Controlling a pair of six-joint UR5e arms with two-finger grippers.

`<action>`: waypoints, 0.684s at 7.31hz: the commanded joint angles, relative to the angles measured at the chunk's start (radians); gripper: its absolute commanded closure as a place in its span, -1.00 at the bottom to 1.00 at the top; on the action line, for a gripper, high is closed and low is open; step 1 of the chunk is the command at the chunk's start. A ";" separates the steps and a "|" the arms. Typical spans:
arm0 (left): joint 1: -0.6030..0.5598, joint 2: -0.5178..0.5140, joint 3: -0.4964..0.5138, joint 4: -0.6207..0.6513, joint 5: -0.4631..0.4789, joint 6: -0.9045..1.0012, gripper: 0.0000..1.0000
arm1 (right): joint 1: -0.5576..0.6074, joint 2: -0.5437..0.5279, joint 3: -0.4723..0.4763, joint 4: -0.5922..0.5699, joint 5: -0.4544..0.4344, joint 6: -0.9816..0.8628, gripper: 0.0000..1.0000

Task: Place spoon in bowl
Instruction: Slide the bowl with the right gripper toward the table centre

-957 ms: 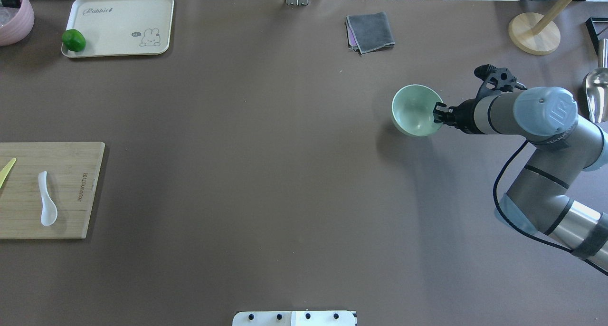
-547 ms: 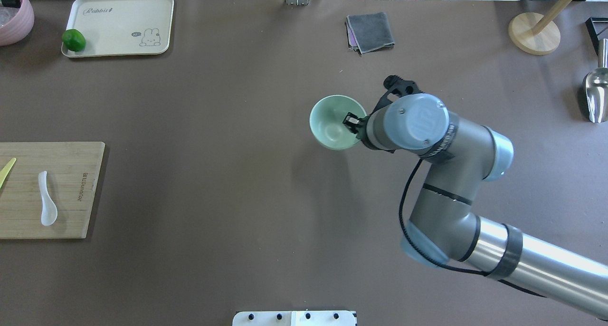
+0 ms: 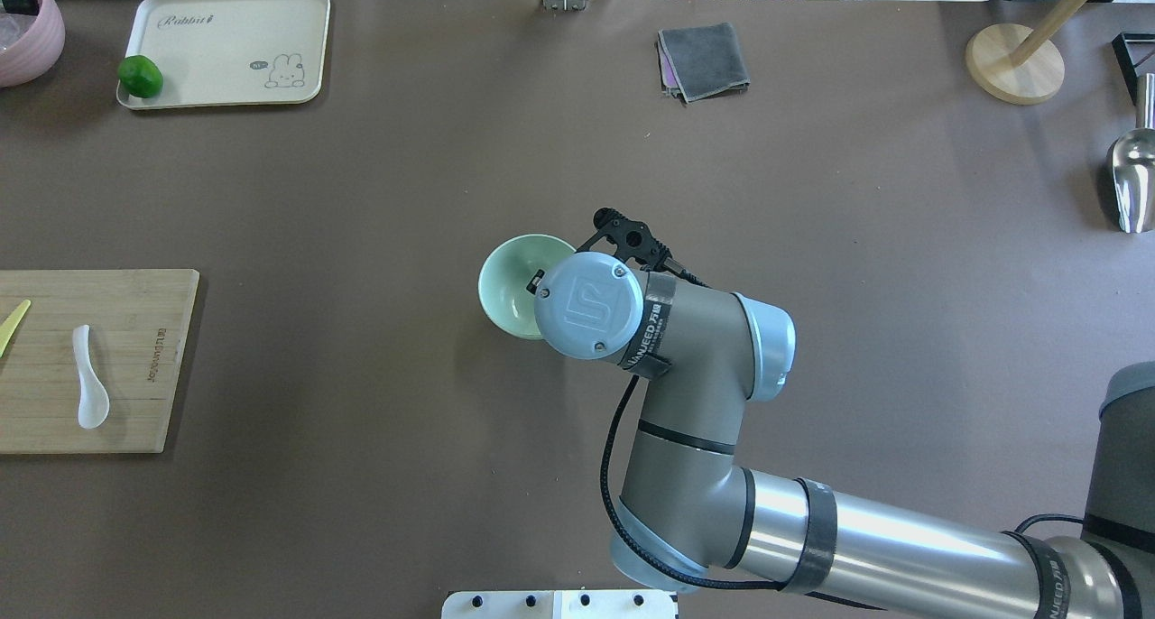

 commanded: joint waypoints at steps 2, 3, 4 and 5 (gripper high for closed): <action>0.012 0.001 0.002 -0.008 0.002 -0.013 -0.96 | 0.019 0.010 0.017 -0.010 -0.027 -0.024 -0.99; 0.022 0.003 0.002 -0.008 0.005 -0.099 -0.96 | 0.054 -0.012 0.086 -0.033 -0.004 -0.097 -1.00; 0.050 0.003 0.002 -0.044 0.049 -0.287 -0.96 | 0.105 -0.050 0.168 -0.080 0.070 -0.173 -1.00; 0.129 0.013 -0.001 -0.113 0.157 -0.526 -0.96 | 0.180 -0.119 0.251 -0.091 0.158 -0.264 -1.00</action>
